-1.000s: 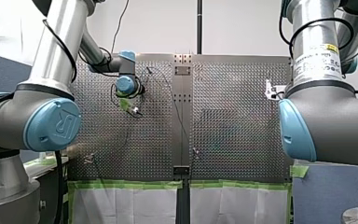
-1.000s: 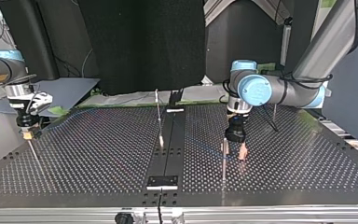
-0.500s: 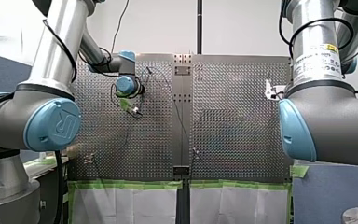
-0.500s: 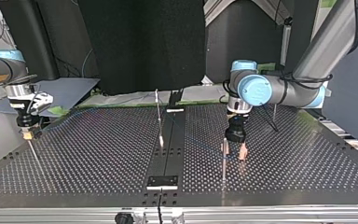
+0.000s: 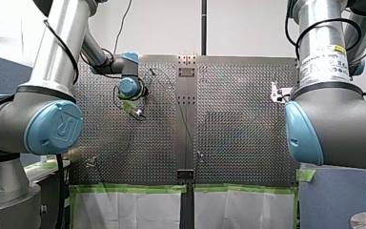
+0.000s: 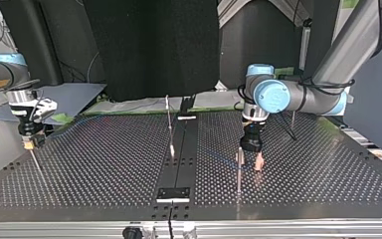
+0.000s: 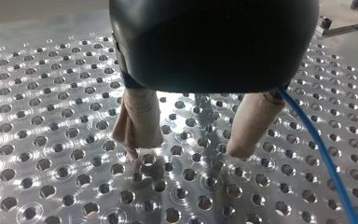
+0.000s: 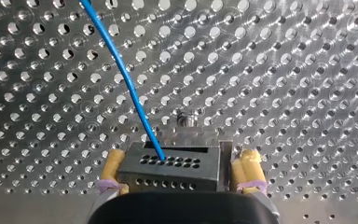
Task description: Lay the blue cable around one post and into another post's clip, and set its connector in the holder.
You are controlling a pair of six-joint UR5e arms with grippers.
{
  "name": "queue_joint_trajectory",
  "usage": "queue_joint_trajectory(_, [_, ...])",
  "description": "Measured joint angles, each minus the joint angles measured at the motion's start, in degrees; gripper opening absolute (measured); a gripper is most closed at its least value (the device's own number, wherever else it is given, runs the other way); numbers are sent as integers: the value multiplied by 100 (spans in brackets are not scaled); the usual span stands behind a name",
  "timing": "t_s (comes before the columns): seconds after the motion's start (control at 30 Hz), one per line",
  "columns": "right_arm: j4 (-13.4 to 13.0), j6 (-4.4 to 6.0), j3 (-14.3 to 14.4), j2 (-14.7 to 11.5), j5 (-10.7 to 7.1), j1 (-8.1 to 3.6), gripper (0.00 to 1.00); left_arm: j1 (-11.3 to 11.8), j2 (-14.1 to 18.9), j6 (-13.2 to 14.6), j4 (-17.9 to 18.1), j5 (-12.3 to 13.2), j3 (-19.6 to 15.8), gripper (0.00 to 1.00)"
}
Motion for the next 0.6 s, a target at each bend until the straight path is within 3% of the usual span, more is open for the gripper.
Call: queue_joint_trajectory(0.6, [3,101,-39,-2,18,-5,98,2,0,24,5,-3,0,100])
